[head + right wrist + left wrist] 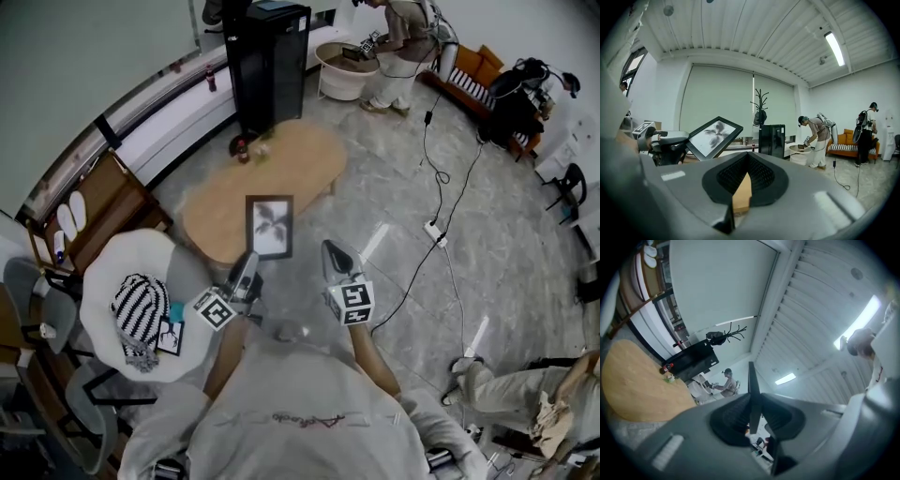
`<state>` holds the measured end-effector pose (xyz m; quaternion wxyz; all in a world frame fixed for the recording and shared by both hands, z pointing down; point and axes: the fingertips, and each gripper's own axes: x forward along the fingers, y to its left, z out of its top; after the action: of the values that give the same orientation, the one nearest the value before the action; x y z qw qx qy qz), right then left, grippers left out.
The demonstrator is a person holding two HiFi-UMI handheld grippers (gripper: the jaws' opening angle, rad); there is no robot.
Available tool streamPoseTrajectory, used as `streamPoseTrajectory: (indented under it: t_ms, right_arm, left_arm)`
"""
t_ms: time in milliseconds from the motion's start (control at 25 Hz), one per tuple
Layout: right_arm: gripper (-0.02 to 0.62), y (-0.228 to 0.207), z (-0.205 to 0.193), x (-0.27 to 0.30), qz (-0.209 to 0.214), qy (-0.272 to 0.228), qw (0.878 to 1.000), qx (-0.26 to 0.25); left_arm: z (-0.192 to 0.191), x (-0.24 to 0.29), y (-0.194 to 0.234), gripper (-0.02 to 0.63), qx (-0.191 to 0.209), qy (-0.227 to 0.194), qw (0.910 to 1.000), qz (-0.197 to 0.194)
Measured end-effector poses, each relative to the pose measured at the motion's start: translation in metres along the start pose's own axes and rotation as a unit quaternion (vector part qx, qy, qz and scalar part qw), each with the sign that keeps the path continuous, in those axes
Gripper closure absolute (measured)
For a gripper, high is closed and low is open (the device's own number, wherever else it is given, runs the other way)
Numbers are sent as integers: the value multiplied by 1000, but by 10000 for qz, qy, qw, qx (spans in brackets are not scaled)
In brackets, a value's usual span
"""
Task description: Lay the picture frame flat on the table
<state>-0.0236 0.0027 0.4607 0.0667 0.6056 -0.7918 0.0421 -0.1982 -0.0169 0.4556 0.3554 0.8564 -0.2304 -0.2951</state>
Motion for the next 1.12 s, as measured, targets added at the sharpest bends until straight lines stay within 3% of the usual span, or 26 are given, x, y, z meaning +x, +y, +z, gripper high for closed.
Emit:
streamPoseTrajectory:
  t_ms: [560, 1120]
  right_arm:
    - [592, -1, 4, 66, 89, 89, 9999, 25]
    - [592, -21, -9, 63, -135, 122, 9997, 176]
  left_arm:
    - [37, 29, 49, 537, -72, -22, 10000, 12]
    - [23, 49, 57, 537, -125, 163, 9998, -73]
